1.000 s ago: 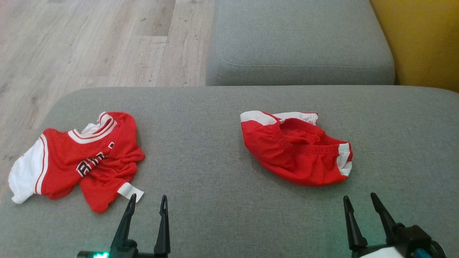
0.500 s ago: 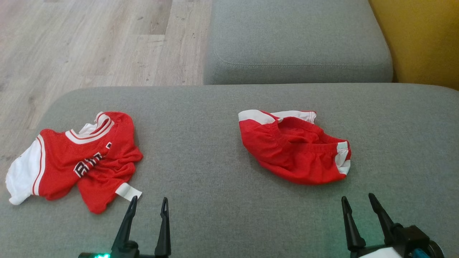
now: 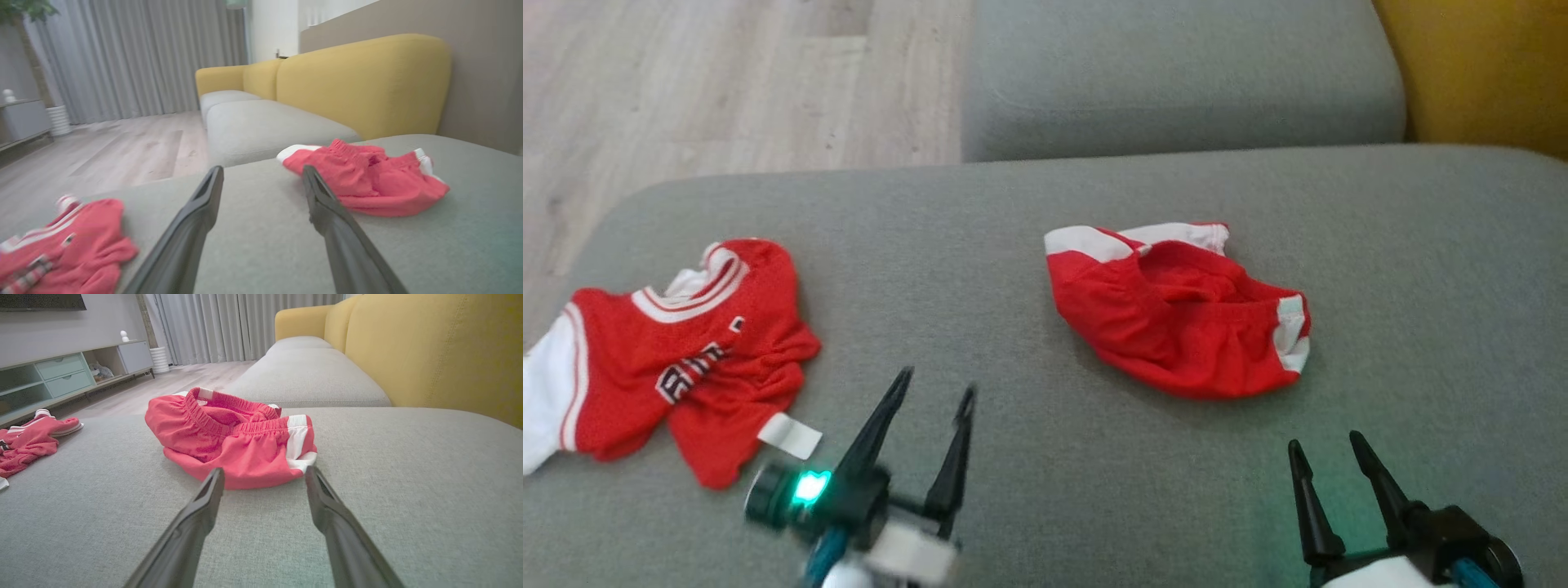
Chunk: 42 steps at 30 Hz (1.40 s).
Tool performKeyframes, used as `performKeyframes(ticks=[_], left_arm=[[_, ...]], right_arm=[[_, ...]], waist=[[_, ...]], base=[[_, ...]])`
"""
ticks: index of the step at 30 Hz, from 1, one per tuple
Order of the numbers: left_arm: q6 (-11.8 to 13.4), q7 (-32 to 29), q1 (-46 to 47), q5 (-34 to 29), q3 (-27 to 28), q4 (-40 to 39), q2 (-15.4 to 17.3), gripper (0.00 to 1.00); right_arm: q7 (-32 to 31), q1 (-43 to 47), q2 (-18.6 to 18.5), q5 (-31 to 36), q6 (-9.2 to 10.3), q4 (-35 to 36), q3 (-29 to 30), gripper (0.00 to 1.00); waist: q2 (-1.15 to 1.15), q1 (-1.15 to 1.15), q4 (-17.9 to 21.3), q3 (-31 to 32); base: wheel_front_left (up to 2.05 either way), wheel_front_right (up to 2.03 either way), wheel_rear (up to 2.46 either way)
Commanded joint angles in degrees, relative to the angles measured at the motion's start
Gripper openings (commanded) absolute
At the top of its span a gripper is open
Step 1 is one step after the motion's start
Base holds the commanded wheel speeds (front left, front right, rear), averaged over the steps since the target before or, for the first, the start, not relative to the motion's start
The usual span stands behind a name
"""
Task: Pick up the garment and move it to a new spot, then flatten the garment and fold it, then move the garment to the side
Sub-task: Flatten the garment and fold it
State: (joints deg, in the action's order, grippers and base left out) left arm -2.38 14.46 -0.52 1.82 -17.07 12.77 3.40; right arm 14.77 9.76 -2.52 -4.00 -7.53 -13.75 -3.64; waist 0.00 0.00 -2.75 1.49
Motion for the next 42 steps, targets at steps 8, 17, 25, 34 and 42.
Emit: performKeyframes(ticks=[8,17,25,34,42], left_arm=[[-5.0,-2.8,23.0,4.6,-8.2,7.8,2.1,1.00],[-5.1,-22.2,48.1,32.5,-33.2,5.6,12.2,1.00],[-5.1,-30.8,60.5,46.2,-43.8,7.0,16.8,1.00],[-5.1,-34.8,66.6,53.8,-52.4,9.9,19.5,1.00],[-5.1,-37.9,67.9,58.1,-55.3,12.1,21.0,1.00]], right_arm=[[0.2,-5.0,-0.4,0.7,0.04,1.8,-2.6,1.00],[0.2,-8.7,-0.4,-0.5,0.04,2.5,-4.0,1.00],[0.2,-10.9,-0.4,-3.1,0.04,2.8,-6.2,1.00],[0.2,-12.1,-0.4,-5.3,0.04,3.1,-7.2,1.00],[0.2,-12.4,-0.4,-6.4,0.04,3.1,-8.7,1.00]], waist=[[0.00,0.00,6.6,-5.4],[0.00,0.00,14.3,-11.0],[0.00,0.00,21.4,-15.1],[0.00,0.00,27.4,-17.7],[0.00,0.00,30.8,-18.7]], base=[[0.00,0.00,0.00],[0.00,0.00,0.00],[0.00,0.00,0.00],[0.00,0.00,0.00],[0.00,0.00,0.00]])
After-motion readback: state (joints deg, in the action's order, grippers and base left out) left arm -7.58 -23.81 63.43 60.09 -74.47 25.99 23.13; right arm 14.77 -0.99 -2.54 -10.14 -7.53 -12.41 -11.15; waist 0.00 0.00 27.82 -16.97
